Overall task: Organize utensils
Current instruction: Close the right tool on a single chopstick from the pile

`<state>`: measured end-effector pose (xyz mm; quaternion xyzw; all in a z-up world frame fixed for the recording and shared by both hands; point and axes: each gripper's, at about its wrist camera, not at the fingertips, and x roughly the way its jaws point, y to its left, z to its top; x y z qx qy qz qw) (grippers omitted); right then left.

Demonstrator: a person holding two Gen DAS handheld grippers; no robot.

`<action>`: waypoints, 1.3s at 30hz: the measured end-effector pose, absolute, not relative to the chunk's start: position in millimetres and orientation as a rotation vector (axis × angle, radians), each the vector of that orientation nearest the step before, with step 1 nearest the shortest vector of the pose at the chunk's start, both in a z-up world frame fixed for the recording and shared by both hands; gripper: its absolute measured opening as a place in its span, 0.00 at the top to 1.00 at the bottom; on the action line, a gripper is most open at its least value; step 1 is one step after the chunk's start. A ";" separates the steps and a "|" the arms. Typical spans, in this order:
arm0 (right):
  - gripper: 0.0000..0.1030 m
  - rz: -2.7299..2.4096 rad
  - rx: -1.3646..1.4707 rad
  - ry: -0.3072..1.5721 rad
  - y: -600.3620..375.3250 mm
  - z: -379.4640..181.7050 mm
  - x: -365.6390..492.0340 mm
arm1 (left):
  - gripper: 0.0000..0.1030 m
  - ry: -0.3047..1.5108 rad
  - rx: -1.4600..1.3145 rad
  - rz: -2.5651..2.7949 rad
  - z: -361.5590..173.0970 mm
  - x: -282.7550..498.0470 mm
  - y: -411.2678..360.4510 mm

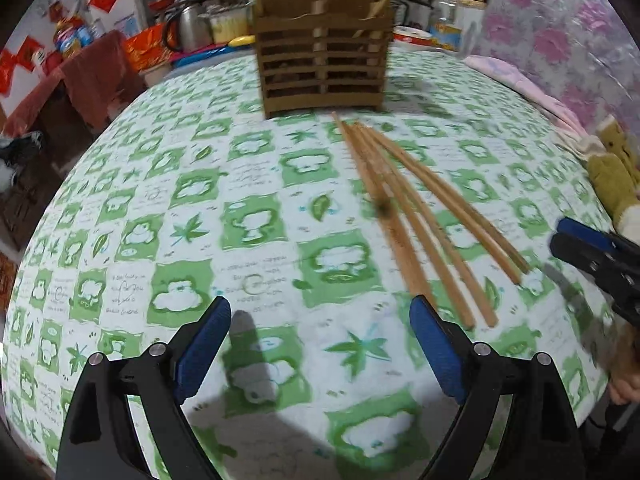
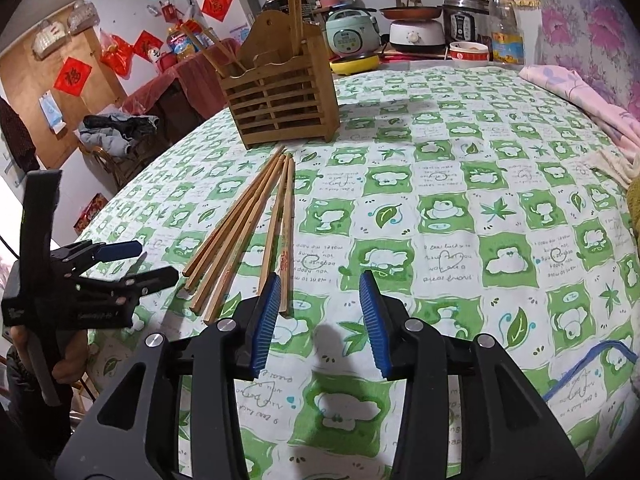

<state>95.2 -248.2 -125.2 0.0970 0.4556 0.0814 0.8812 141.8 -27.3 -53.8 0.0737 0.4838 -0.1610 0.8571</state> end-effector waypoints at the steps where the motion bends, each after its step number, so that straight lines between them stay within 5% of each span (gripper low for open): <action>1: 0.59 0.170 0.202 0.950 -247.9 -125.4 95.4 | 0.13 1.016 0.169 -0.350 -54.3 139.7 -31.7; 16: 0.59 0.178 0.183 1.005 -243.3 -132.8 101.3 | 0.15 1.065 0.165 -0.294 -63.6 173.6 -39.8; 18: 0.60 0.179 0.147 1.021 -236.7 -134.6 102.2 | 0.27 1.043 0.188 -0.326 -62.1 172.4 -50.6; 24: 0.69 0.189 0.087 1.050 -226.4 -138.2 100.4 | 0.89 0.998 0.181 -0.384 -58.4 168.2 -60.1; 39: 0.93 0.209 -0.162 1.050 -190.8 -141.3 112.2 | 0.92 1.016 0.081 -0.366 -58.2 173.5 -34.4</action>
